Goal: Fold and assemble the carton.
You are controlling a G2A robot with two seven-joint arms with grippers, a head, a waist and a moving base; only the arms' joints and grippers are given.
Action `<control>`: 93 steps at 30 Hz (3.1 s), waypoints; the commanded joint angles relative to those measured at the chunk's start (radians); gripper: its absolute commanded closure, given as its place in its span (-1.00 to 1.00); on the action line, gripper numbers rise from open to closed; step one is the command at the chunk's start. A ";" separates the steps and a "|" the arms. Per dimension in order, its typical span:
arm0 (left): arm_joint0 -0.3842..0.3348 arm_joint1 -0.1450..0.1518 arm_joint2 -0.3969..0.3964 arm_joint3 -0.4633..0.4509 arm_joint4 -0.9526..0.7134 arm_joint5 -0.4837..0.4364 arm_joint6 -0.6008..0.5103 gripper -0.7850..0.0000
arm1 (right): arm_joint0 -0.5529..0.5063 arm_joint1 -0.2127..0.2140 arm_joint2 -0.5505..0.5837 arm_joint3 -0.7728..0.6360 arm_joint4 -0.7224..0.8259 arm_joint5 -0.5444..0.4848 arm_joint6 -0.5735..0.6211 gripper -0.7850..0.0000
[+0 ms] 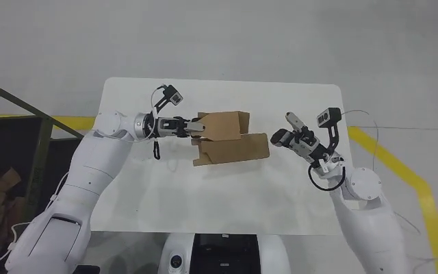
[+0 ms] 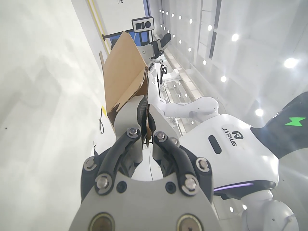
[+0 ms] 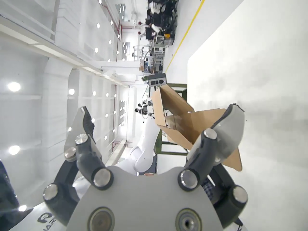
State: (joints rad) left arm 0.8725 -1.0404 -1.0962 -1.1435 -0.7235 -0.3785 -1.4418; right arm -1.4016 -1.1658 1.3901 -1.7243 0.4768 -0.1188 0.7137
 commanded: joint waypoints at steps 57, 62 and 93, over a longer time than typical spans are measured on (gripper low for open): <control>0.024 -0.021 0.072 -0.036 -0.089 0.035 -0.035 1.00 | 0.301 -0.070 -0.252 0.435 0.437 -0.206 0.555 -0.53; 0.024 -0.022 0.072 -0.031 -0.073 0.040 -0.040 1.00 | 0.303 -0.072 -0.251 0.441 0.443 -0.206 0.569 0.02; -0.012 -0.020 0.097 -0.024 -0.005 0.043 -0.043 1.00 | 0.340 -0.065 -0.282 0.439 0.231 -0.163 0.598 0.48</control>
State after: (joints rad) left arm 0.8608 -1.0608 -1.0004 -1.1668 -0.7286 -0.3355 -1.4850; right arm -1.0627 -1.2312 1.1089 -1.2862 0.7123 -0.2825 1.3122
